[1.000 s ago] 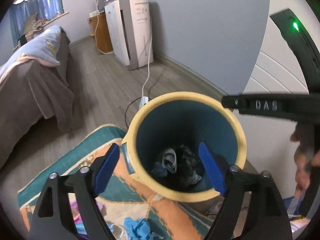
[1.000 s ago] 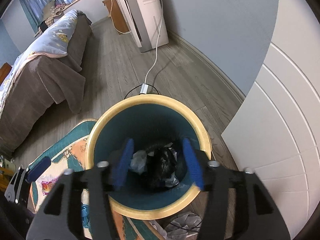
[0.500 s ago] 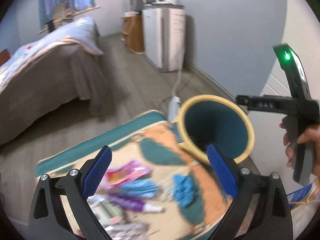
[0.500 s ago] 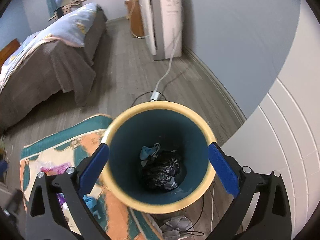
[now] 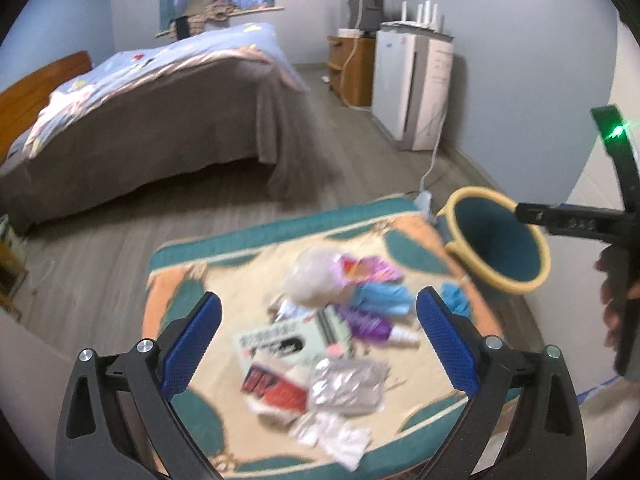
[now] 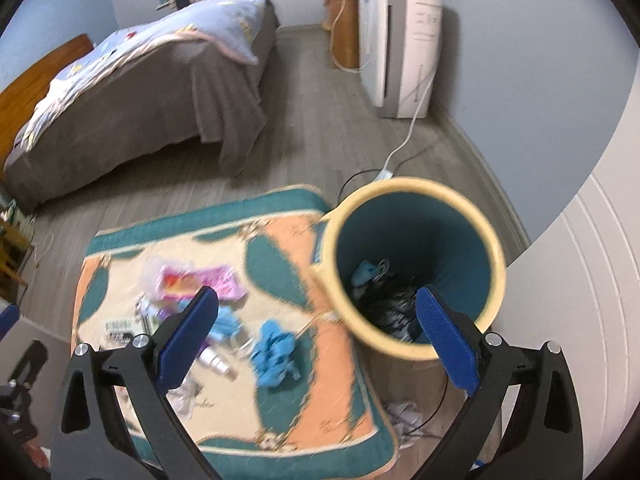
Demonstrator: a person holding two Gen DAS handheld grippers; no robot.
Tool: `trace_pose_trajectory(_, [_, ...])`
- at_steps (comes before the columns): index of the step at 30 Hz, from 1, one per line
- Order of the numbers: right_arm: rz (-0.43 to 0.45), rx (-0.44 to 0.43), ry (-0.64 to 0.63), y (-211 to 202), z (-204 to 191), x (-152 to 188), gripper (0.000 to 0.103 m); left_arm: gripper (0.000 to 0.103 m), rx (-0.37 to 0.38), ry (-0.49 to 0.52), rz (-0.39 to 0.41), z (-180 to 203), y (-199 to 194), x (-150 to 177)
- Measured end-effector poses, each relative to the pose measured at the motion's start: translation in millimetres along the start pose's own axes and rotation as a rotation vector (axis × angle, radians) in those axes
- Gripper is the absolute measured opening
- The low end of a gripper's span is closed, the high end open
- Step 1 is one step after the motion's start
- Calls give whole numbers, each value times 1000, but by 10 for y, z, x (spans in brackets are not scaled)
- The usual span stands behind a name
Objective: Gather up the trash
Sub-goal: 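Move both tools back over the remaining trash on the cushion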
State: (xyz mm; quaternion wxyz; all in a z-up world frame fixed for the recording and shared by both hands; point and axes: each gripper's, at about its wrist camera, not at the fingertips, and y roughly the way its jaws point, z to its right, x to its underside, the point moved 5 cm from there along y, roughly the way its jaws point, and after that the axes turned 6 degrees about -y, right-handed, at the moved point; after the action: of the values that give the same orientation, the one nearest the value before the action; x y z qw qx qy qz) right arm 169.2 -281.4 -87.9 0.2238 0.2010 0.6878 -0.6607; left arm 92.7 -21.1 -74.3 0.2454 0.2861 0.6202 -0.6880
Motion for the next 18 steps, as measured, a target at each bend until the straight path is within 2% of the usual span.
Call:
trace_pose_trajectory(4, [-44, 21, -16, 84, -141, 153, 97, 97, -38, -28, -41, -234, 124, 208])
trace_pose_trajectory(6, [-62, 38, -34, 124, -211, 242, 97, 97, -76, -30, -38, -328, 135, 219])
trace_pose_trajectory(8, [-69, 45, -62, 162, -319, 319, 97, 97, -83, -55, -24, -456, 102, 180])
trace_pose_trajectory(13, [-101, -9, -165, 412, -783, 552, 97, 97, -77, -127, 10, -696, 29, 49])
trace_pose_trajectory(18, [-179, -97, -256, 789, -1299, 930, 97, 97, -91, -113, -27, -750, 138, 86])
